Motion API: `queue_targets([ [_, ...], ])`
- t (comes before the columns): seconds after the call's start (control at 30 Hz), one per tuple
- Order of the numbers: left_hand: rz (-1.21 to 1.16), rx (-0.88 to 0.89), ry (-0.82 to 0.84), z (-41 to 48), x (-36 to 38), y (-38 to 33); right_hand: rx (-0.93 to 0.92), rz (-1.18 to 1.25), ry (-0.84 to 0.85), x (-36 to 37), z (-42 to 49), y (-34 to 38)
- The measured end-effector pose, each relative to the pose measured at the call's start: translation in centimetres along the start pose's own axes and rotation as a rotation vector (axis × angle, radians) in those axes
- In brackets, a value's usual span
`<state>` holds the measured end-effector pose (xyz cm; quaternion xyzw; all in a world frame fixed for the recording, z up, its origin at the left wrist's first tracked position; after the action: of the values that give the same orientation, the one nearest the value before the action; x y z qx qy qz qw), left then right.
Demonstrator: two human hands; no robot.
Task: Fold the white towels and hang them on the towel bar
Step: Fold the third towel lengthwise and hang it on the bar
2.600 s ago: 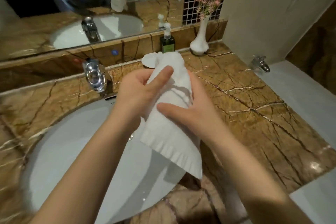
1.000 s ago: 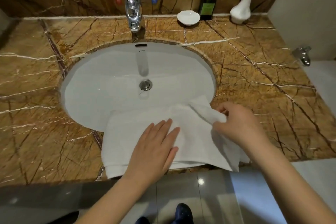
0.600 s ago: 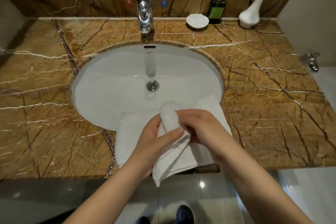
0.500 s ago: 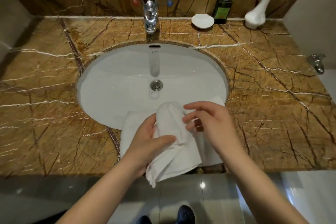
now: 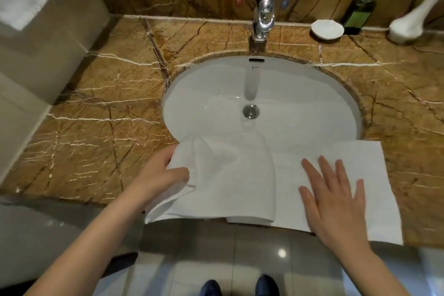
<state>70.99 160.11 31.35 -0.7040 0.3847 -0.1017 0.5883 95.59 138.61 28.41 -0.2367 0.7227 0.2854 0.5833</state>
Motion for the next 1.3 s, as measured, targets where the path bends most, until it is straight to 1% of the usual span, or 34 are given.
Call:
queue_targets([
  [0.13, 0.272, -0.005, -0.114, 0.4, -3.4, 2.0, 0.038, -0.025, 0.008, -0.2, -0.3, -2.1],
  [0.2, 0.448, -0.011, -0.130, 0.2, -4.3, 2.5, 0.051, -0.062, 0.004, -0.6, -0.3, -2.8],
  [0.27, 0.642, 0.010, -0.148, -0.2, -4.9, 2.3, 0.022, -0.073, -0.041, -1.4, -0.1, -1.5],
  [0.33, 0.871, 0.080, -0.231, -0.8, -4.9, 0.8, -0.054, -0.029, -0.107, -2.6, 0.3, 1.7],
  [0.4, 0.983, 0.250, -0.297, -1.5, -3.4, -1.4, -0.187, 0.072, -0.153, -3.3, 0.6, 6.4],
  [0.47, 0.947, 0.437, -0.271, -2.0, -0.4, -3.1, -0.319, 0.210, -0.105, -3.0, 0.4, 11.2],
  [0.5, 0.878, 0.478, -0.220, -1.9, 1.0, -3.3, -0.382, 0.269, -0.067, -2.5, 0.0, 13.2],
  [0.57, 0.759, 0.477, -0.117, -1.2, 2.9, -2.8, -0.486, 0.348, 0.000, -1.3, -1.2, 16.1],
  [0.6, 0.758, 0.459, -0.069, -0.7, 3.4, -2.0, -0.512, 0.382, 0.029, -0.6, -1.6, 16.8],
  [0.63, 0.813, 0.438, -0.027, -0.4, 3.8, -0.9, -0.517, 0.415, 0.050, -0.1, -1.9, 17.0],
  [0.7, 0.990, 0.408, 0.023, 0.0, 3.6, 1.4, -0.483, 0.457, 0.044, 0.6, -2.0, 16.9],
  [0.77, 1.086, 0.384, 0.025, -0.1, 2.6, 3.0, -0.405, 0.453, 0.018, 1.0, -1.8, 16.3],
  [0.87, 1.098, 0.349, 0.010, -0.5, 0.8, 4.0, -0.321, 0.374, 0.010, 1.6, -2.0, 15.5],
  [1.03, 1.107, 0.335, -0.008, -1.4, -2.1, 4.8, -0.318, 0.219, 0.044, 2.1, -2.5, 14.6],
  [1.17, 1.128, 0.338, 0.013, -1.9, -3.7, 5.4, -0.284, 0.098, 0.015, 2.3, -2.8, 13.8],
  [1.23, 1.102, 0.340, -0.001, -2.1, -4.0, 5.1, -0.254, 0.090, 0.008, 2.4, -3.0, 13.7],
  [1.3, 1.020, 0.334, -0.064, -2.2, -3.8, 4.0, -0.206, 0.084, 0.004, 2.6, -3.1, 13.9],
])
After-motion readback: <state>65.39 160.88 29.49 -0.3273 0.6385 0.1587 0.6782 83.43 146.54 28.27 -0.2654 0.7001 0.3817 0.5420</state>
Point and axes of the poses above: each hand's wrist, its own z-axis towards the middle knuckle, its own x-axis out of the palm, y = z × x, the point moved 9 cm from there along z, towards the middle knuckle, and after that the axes turned 7 degrees about x, right-handed, at the moved point
